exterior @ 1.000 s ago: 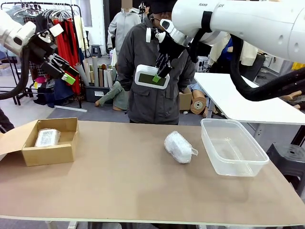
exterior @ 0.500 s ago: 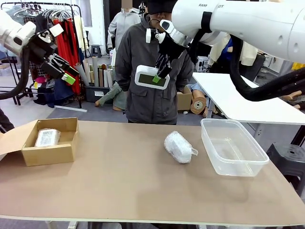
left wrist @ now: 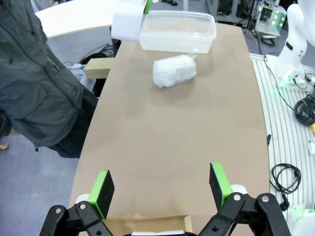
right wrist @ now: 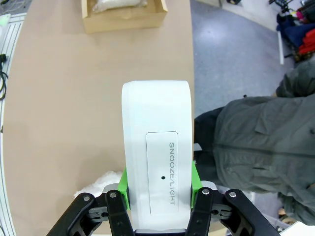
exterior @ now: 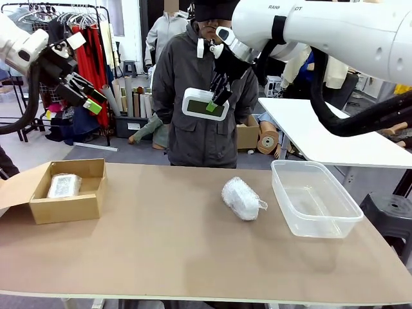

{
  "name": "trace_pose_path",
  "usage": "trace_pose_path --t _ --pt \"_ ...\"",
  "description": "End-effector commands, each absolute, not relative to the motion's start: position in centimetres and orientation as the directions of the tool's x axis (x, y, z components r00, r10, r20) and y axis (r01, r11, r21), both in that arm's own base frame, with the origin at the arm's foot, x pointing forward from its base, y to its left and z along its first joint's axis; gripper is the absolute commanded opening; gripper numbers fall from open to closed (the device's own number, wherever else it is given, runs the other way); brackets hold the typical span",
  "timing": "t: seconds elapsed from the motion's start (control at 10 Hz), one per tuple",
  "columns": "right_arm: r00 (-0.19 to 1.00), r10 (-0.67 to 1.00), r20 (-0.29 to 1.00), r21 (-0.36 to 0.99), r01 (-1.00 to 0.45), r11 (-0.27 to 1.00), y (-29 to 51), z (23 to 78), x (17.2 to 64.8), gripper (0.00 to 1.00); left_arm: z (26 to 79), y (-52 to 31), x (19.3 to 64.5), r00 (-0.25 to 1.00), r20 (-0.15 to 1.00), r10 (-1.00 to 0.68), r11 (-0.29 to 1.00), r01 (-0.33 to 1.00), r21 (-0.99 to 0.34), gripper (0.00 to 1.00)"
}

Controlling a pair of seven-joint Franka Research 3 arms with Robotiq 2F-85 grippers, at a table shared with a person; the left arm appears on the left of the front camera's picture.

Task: Separate and place wrapped and unwrapped clocks.
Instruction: If the picked Digital clock is wrapped, place it in the Package Box ; if not, place it in the Organizing box.

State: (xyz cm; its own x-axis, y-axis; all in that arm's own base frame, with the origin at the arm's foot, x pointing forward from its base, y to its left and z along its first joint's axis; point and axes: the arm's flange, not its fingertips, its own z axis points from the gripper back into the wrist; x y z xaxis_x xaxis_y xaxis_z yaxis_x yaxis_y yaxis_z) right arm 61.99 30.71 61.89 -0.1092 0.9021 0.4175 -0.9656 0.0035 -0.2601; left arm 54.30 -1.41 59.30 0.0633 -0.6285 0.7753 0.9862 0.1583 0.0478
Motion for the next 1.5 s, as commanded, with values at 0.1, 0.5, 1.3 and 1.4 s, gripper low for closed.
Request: trace_pose_path --t 0.1,0.5,1.3,1.4 --pt "-0.110 0.902 0.418 -0.263 -0.965 0.004 30.7 62.3 61.8 0.00 59.3 -1.4 54.1 0.052 0.776 -0.629 0.149 0.987 0.054 1.00" --pt "-0.109 0.902 0.418 -0.260 -0.966 0.003 30.7 61.9 62.0 0.00 59.3 -1.4 54.1 0.052 0.776 -0.629 0.149 0.987 0.054 1.00" --pt "0.410 0.879 0.242 0.013 -0.907 0.420 18.4 61.7 55.0 0.00 59.3 -1.4 54.1 0.052 0.776 -0.629 0.149 0.987 0.054 1.00" --pt "0.519 0.826 0.220 0.045 -0.851 0.523 15.5 61.4 54.7 0.00 59.3 -1.4 54.1 0.052 0.776 -0.629 0.149 0.987 0.054 1.00"
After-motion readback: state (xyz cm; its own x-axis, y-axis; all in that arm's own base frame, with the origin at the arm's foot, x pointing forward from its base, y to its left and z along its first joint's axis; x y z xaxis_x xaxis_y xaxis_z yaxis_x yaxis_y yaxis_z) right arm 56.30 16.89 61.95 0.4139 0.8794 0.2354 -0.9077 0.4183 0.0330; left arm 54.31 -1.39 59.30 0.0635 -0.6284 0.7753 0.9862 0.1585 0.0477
